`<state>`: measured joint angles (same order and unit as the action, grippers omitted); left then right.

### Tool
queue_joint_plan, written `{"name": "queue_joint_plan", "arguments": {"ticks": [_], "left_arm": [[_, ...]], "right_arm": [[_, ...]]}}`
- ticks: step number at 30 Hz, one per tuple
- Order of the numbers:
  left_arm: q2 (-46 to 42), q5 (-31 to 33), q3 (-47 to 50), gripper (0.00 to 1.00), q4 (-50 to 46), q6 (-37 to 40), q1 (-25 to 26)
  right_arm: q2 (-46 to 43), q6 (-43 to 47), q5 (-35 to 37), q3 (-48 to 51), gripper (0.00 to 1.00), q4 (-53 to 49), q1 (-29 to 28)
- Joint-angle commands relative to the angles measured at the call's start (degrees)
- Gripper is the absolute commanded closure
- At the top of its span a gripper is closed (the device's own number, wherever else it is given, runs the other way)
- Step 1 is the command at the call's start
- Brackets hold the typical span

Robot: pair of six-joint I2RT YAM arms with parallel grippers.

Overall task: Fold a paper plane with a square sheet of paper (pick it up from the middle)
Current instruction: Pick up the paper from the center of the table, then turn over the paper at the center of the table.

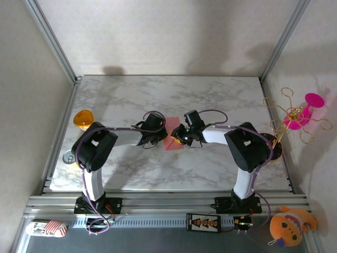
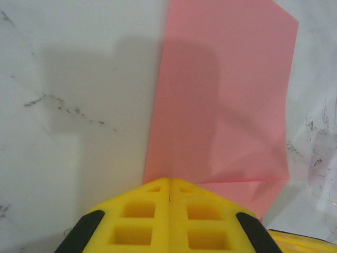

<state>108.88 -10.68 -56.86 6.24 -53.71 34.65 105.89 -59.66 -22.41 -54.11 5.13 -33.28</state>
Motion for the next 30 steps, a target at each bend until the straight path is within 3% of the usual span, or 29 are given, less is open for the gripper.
{"name": "queue_joint_plan", "arguments": {"ticks": [1, 11, 16, 26, 30], "left_arm": [[-0.1, 0.3, 1.8, 1.00, -3.3, -0.5, -0.5], [-2.8, -1.1, 1.5, 1.00, -2.7, -0.9, -1.1], [-6.2, -2.1, 1.5, 0.93, -0.8, -0.8, -3.2], [-15.2, -18.9, 15.3, 0.52, 27.9, -8.3, -13.5], [-17.1, -23.4, 19.8, 0.26, 39.1, -12.4, -13.4]], "right_arm": [[0.4, -1.0, -2.5, 0.7, 0.75, 3.6, -0.6], [1.6, 0.0, -3.0, 1.8, 0.86, 5.6, -0.6], [1.3, 2.2, -2.1, 1.2, 0.95, 5.2, -0.6], [-9.2, 11.0, -4.9, 0.3, 0.98, 11.4, 3.5], [-11.5, 10.4, -10.3, -0.2, 0.97, 14.5, 5.7]]}}
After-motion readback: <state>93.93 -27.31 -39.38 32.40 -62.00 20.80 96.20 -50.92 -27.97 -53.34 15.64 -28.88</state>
